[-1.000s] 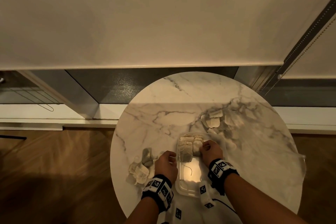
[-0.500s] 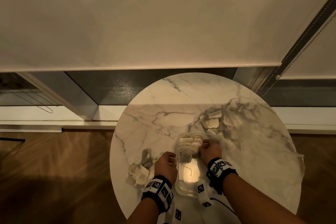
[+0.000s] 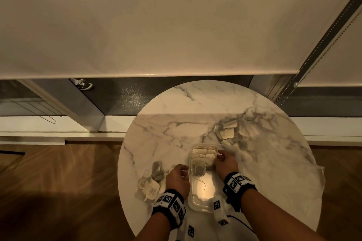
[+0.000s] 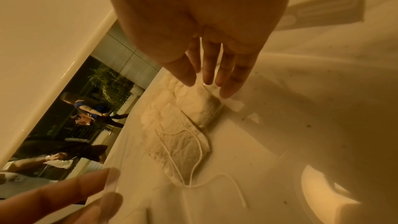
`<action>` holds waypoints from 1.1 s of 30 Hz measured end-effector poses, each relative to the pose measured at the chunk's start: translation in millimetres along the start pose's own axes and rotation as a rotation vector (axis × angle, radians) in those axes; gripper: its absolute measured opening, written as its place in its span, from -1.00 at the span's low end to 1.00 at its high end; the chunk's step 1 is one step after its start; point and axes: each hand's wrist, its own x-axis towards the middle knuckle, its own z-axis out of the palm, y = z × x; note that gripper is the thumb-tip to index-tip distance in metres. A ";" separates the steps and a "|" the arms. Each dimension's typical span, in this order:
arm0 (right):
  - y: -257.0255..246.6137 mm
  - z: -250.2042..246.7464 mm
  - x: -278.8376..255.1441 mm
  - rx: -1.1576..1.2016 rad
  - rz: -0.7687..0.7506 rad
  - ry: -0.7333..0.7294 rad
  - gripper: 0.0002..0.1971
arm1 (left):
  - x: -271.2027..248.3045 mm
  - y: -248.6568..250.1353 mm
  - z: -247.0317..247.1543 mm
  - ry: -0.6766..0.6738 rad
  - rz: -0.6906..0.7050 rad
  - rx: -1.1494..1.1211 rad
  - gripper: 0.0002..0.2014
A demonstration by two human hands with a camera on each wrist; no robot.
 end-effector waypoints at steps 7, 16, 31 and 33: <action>3.0 -5.0 -2.2 -0.136 0.176 -0.021 -0.87 | -1.2 1.0 -1.3 0.001 0.018 -0.006 -0.76; 3.5 -1.4 -5.5 -0.171 0.176 -0.029 -0.85 | 1.3 -1.5 0.0 0.004 0.005 0.034 -0.74; 3.7 -6.5 -4.8 -0.118 0.161 0.000 -0.89 | 1.4 -1.7 -0.7 0.006 -0.007 0.049 -0.74; 3.6 -8.0 -7.7 -0.131 0.142 -0.002 -0.89 | 1.6 -2.6 -0.3 0.006 0.000 0.049 -0.75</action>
